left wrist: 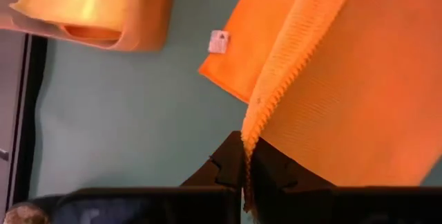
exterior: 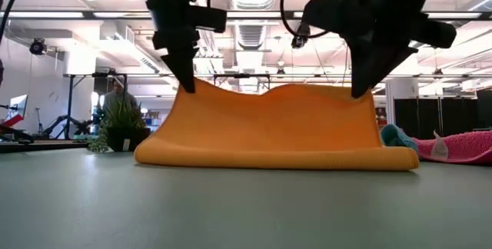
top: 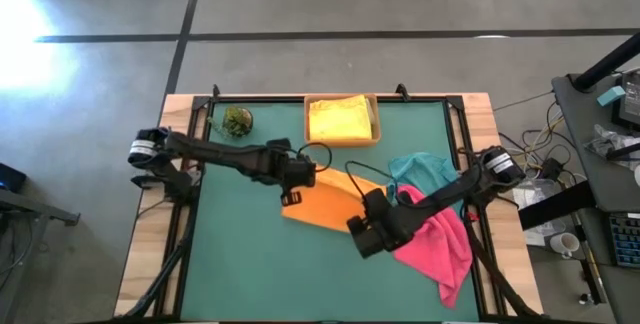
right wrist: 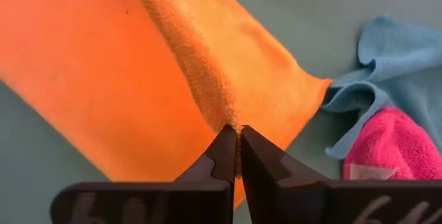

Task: Fold microfiber towels
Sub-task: Fold the orange towel

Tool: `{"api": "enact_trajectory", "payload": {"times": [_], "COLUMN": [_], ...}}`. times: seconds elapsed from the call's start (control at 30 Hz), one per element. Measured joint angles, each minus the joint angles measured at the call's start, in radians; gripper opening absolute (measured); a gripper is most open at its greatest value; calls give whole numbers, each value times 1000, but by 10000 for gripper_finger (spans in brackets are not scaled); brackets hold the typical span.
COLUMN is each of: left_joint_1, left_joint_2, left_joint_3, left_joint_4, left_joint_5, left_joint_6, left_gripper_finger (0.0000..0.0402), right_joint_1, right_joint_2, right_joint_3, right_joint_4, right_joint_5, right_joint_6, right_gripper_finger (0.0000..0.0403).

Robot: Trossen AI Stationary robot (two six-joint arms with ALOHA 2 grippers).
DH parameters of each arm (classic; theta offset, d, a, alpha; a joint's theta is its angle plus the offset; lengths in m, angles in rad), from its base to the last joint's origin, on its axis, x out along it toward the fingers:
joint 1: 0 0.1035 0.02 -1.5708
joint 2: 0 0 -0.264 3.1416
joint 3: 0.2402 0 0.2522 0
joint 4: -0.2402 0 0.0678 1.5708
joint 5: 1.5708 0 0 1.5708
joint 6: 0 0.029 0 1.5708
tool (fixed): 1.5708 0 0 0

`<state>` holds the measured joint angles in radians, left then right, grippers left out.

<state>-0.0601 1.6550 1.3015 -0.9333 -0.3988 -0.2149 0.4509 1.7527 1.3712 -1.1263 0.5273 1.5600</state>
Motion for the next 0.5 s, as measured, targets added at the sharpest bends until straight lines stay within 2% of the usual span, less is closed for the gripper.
{"api": "enact_trajectory", "payload": {"times": [0.13, 0.3, 0.43, 0.5], "left_joint_1": [30, 40, 30, 17], "left_joint_2": [0, 1, -5, -14], "left_joint_3": [-14, -26, -27, -25], "left_joint_4": [75, 83, -10, -74], "left_joint_5": [53, 107, 177, 246], "left_joint_6": [42, 39, -1, -15], "left_gripper_finger": [0, 0, 0, 0], "right_joint_1": [-12, 12, 49, 66], "right_joint_2": [0, -3, -8, -10], "right_joint_3": [2, 52, 146, 188], "right_joint_4": [6, 4, -6, -6], "right_joint_5": [-83, -136, -127, -124], "right_joint_6": [11, 19, -8, -22], "right_gripper_finger": [8, 8, 8, 8]}}
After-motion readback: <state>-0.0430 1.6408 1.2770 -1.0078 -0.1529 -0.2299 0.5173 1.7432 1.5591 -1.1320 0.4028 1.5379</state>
